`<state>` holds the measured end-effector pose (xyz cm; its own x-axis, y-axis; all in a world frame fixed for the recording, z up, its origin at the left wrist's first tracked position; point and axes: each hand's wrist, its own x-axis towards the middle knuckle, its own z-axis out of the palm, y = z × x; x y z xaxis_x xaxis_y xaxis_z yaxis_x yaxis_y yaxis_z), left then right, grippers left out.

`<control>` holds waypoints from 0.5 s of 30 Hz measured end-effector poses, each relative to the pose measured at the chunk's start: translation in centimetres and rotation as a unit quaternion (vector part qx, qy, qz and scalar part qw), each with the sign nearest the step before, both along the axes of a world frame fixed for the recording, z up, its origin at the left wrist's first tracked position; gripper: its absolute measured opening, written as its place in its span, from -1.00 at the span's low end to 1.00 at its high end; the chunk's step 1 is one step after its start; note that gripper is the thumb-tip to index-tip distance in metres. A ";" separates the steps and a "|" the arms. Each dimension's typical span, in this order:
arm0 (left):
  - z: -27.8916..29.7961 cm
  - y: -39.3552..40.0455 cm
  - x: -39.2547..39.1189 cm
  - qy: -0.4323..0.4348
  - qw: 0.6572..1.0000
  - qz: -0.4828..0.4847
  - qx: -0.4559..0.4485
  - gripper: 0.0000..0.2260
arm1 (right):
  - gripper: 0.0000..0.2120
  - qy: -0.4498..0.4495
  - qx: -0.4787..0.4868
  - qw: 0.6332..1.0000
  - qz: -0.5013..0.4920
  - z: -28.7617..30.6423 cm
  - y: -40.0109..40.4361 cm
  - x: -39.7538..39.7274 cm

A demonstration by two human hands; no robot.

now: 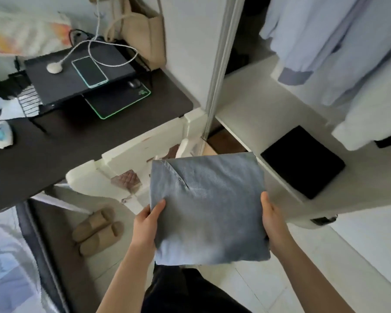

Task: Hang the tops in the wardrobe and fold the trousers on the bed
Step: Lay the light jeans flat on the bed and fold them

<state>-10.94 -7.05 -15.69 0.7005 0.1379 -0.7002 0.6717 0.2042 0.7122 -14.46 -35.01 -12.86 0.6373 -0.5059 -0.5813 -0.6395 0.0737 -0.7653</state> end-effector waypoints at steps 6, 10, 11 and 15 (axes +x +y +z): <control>0.1 -4.0 5.3 0.012 0.989 -0.144 -0.031 -0.81 | -0.66 0.022 0.000 0.993 -0.114 -0.7 -2.9 -1.5; 0.2 -6.5 10.2 -0.003 0.954 -0.295 -0.054 -0.72 | -0.65 0.033 -0.005 0.986 -0.163 -1.1 -3.2 -1.4; 0.2 -6.9 10.9 -0.005 0.945 -0.319 -0.068 -0.70 | -0.65 0.033 -0.015 0.986 -0.162 -1.0 -3.4 -1.2; -1.4 -9.4 15.6 0.006 0.906 -0.411 -0.100 -0.63 | -0.69 0.036 -0.010 0.981 -0.188 -1.7 -4.4 0.3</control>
